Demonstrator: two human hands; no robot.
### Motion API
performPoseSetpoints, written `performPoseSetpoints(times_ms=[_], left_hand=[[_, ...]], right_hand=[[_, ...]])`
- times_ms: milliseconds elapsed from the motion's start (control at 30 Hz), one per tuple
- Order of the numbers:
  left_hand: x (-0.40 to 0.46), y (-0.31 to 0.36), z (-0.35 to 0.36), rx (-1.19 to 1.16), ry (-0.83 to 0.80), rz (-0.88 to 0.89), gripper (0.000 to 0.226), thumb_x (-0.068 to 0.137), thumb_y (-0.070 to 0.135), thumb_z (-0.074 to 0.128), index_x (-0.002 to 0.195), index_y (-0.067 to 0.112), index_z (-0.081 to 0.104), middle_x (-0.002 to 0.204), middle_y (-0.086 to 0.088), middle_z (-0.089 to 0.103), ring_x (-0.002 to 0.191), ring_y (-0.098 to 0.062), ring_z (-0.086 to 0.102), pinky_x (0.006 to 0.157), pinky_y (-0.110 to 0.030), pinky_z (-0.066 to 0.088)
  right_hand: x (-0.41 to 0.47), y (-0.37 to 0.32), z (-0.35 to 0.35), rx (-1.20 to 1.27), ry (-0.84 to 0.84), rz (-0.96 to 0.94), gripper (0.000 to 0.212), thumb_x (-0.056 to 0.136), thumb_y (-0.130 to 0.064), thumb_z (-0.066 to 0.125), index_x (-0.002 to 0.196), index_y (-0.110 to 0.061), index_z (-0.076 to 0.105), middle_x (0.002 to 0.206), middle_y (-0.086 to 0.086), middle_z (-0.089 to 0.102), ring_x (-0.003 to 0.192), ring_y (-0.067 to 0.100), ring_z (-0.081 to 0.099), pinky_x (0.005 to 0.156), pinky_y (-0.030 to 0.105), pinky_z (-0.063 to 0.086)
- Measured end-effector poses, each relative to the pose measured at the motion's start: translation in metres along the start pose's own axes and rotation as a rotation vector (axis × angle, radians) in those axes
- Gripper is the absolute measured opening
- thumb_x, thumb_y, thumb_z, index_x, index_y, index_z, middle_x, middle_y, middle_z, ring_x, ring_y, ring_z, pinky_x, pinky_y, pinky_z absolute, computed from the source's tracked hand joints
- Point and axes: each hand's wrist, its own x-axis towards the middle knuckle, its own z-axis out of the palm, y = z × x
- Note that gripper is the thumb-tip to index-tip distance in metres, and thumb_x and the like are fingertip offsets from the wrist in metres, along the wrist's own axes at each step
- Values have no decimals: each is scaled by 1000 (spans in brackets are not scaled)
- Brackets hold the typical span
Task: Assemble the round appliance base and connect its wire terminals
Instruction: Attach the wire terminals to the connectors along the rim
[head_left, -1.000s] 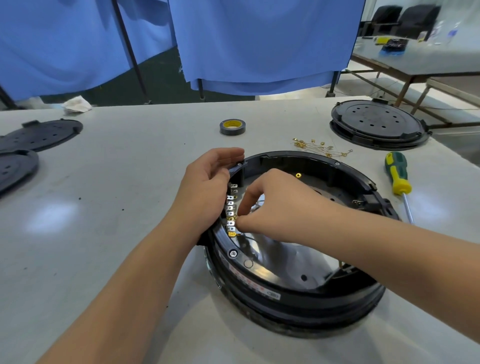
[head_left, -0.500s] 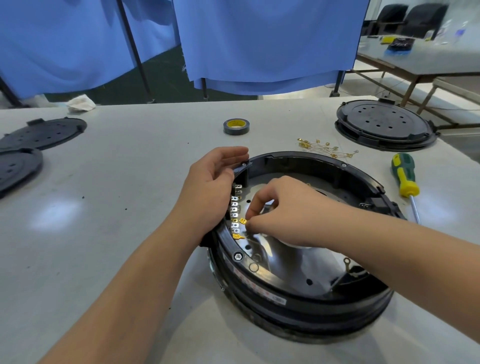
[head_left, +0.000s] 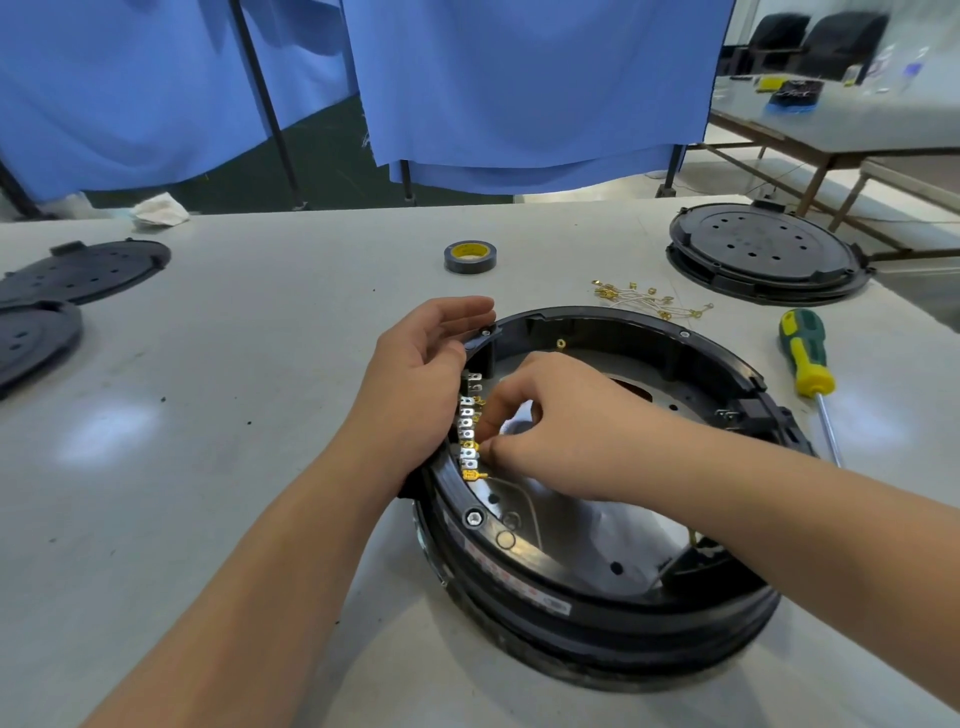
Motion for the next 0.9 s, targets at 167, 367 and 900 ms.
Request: performPoseSetpoints(times_ms=[167,367,900], left_hand=[[-1,2,1,15,-1,11,46,94,-11,35,112,21,63,117,1,67,114,-4,59,106,-28,43],[0,2,0,24,-3,14,46,94,-11,36,113,22,62,118,2,67,115,-4,59,107,-29,42],[0,1,1,6,5,11,46,94,-12,35,113,19,62,117,1,67,116,-6,59,107,-33,42]], right_hand=[[-2,5,3,17,15,24,6,76,-23,62,72,-27,65,64,-10,62,57,0,53,48,16,36],[-4,7,3,27,1,31,10,78,-26,61,70,-30,58,54,-11,54,48,-1,47,43,15,32],[-3,4,3,54,-6,-16,14,85,-26,63,71,-29,60,61,-11,57,54,-1,50,50,16,35]])
